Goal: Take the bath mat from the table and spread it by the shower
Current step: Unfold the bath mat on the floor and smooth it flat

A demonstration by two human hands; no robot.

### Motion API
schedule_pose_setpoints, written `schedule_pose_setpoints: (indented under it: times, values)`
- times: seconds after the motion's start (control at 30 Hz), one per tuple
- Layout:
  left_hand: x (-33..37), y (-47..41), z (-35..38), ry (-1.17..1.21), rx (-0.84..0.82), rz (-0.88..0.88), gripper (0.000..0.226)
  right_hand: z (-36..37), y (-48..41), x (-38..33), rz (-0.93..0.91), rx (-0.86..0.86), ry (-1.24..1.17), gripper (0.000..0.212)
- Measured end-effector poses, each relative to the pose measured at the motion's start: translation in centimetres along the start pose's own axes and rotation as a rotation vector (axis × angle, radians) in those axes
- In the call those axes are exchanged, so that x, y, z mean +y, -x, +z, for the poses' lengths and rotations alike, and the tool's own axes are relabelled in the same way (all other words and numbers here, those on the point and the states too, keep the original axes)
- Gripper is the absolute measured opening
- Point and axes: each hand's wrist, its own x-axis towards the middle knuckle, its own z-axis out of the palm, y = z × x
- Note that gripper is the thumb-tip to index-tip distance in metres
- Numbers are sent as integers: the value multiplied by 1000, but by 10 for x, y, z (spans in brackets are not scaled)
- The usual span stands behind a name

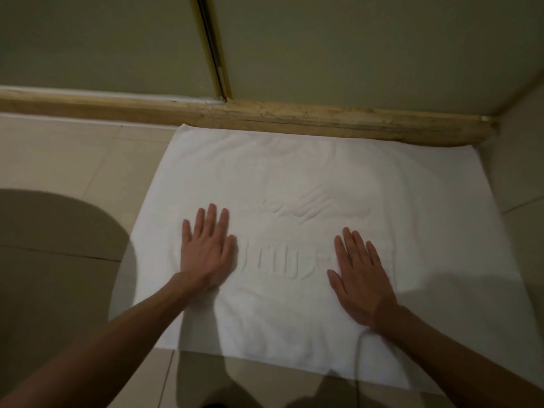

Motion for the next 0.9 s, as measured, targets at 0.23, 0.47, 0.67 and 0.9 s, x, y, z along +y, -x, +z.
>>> schedule_pose_setpoints:
  times: [0.23, 0.47, 0.67, 0.9]
  values:
    - [-61, 6, -14, -2, -7, -96, 75, 3, -1, 1, 3, 7, -15, 72]
    - [-102, 17, -29, 139, 45, -136, 77, 3, -2, 2, -3, 4, -13, 81]
    - [-106, 22, -31, 55, -10, -104, 84, 6, -2, 2, 2, 8, -24, 81]
    - [-28, 34, -20, -20, -23, 67, 70, 1, 6, -9, 61, -4, -73, 73]
